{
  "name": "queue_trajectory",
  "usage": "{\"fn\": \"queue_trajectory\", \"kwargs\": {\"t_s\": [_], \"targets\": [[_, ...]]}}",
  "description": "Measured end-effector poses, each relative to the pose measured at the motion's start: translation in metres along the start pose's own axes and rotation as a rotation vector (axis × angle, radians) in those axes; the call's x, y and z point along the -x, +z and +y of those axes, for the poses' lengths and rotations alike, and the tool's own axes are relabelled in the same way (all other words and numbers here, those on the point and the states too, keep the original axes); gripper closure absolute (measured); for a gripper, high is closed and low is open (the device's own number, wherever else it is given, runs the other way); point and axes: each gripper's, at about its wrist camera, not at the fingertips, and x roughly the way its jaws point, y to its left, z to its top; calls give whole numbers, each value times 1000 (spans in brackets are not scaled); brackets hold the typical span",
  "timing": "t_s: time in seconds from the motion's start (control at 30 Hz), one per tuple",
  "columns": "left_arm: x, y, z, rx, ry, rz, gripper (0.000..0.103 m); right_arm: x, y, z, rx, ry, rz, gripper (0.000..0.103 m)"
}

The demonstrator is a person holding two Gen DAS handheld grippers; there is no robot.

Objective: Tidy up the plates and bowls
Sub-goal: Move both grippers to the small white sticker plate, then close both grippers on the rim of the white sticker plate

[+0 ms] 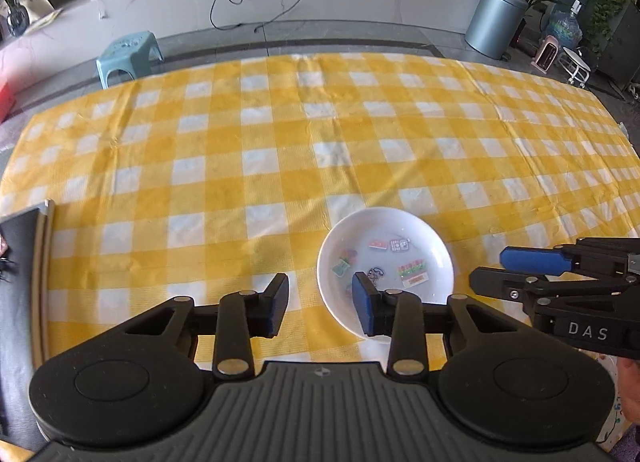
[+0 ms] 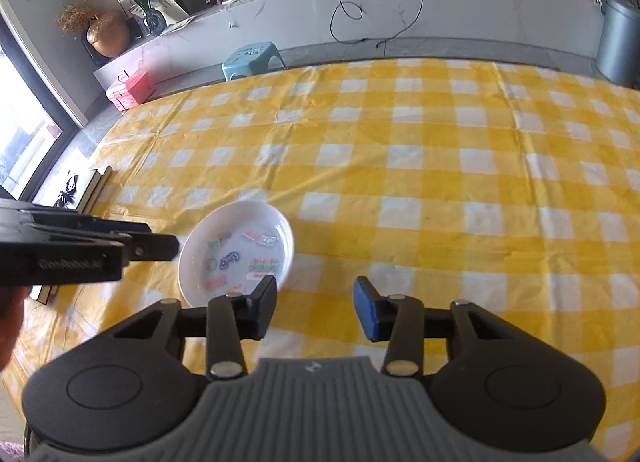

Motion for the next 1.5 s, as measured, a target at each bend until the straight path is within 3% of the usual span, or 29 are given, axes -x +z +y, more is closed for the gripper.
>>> {"fn": "queue_trajectory", "kwargs": {"t_s": [0.3,0.47,0.53,0.63,1.1,1.3,1.5], "targets": [[-17,-4,8,26,-10,24,78,-23,3,6,-39,-2,22,72],[-17,-5,8,26,-34,12,89,-27,3,10,-42,-1,18,82],[-16,-5,7,25,-34,11,95,-30,4,12,-48,7,19,92],[-16,-5,5,24,-24,9,95,-32,3,12,-69,22,21,98],[9,-7,-15,31,0,-8,97,-8,-4,14,-77,5,-8,100],[39,-9,-38,12,5,-59,99,25,-12,9,-92,18,-56,100],[76,-17,-85,-28,56,-116,100,71,-29,-4,-126,36,-110,100]]}}
